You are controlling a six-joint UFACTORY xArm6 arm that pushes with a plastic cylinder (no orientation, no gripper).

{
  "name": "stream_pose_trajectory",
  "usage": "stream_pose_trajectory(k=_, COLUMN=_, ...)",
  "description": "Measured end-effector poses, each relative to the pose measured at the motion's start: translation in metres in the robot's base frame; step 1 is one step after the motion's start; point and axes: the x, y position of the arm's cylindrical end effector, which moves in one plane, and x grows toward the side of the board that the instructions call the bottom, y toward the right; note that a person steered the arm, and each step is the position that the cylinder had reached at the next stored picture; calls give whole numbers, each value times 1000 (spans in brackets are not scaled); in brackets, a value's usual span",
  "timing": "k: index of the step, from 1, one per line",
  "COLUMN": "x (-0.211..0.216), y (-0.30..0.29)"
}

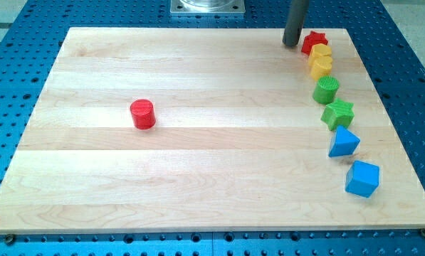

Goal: Place the red circle in between the blue blocks

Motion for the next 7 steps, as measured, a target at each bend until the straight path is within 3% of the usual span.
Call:
stream_pose_trajectory(k=1, x=-8, y=-19)
stream_pose_trajectory(k=3, x=47, y=-282)
stream_pose_trajectory(k=4, x=158, y=-329)
stream_pose_trajectory(k=5, x=207, y=-303)
stream_pose_trajectory(k=7, x=275, y=-165)
